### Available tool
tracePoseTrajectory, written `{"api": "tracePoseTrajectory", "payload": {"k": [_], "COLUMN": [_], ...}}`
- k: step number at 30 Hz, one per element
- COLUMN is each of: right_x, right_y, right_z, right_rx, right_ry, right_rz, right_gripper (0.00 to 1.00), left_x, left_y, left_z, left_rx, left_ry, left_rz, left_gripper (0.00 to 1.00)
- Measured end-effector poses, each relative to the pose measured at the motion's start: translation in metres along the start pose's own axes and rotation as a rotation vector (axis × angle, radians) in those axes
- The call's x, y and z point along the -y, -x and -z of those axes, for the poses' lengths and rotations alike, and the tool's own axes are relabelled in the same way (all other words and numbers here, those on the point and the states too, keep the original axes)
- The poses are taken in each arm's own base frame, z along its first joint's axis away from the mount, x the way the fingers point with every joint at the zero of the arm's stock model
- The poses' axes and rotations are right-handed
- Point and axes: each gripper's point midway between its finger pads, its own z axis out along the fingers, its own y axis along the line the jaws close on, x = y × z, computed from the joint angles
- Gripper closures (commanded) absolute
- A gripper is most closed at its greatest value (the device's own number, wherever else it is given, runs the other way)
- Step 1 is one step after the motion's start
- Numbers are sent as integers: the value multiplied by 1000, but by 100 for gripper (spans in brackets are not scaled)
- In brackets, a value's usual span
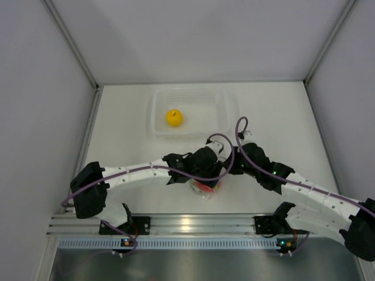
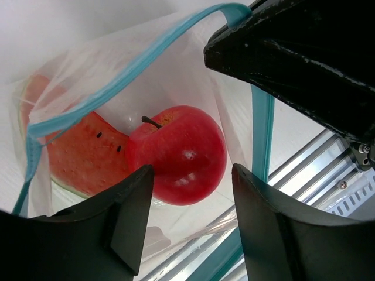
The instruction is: Open the zip-top bag and remove the fake food
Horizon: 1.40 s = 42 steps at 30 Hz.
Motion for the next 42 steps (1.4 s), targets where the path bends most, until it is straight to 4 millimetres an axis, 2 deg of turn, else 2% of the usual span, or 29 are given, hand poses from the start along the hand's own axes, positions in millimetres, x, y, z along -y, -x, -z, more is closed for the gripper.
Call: {"api": "tracePoseTrajectory", "payload": {"k": [4, 14, 15, 16, 19, 25, 31, 36, 39, 40, 41, 42], "right_x": [0, 3, 3, 4, 7, 12, 13, 15, 15, 15, 15, 15], "right_y": [0, -1, -2, -3, -6, -9, -6, -11, -13, -14, -14, -15], "right_z": [0, 4, 4, 5, 5, 5, 5, 6, 5, 5, 5, 4], "right_rx": [-1, -4, -5, -10, -20, -24, 0, -2, -6, -8, -8, -8], "right_ry": [0, -6, -5, -10, -19, -33, -27, -17, -14, -14, -13, -10], "right_rz": [2, 11, 13, 21, 33, 40, 33, 25, 22, 23, 23, 22], "right_gripper": [100, 100, 100, 100, 100, 100, 100, 100, 100, 100, 100, 100], "left_x": [-2, 1, 1, 0, -2, -1, -1, -1, 0, 1, 2, 2], "left_y": [-6, -19, -20, -21, -23, -22, -17, -13, -8, -7, -4, -3], "left_z": [-9, -32, -34, -36, -41, -48, -54, -63, -66, -66, -67, -67], "left_rx": [-26, -75, -78, -81, -89, -80, -37, 35, 73, 80, 90, 98], "left_ry": [15, 35, 38, 44, 45, 49, 67, 62, 56, 55, 54, 53], "left_rz": [-5, -23, -23, -23, -23, -24, -10, 38, 62, 64, 68, 68], "left_gripper": [35, 19, 10, 9, 9, 18, 16, 16, 23, 30, 33, 30]}}
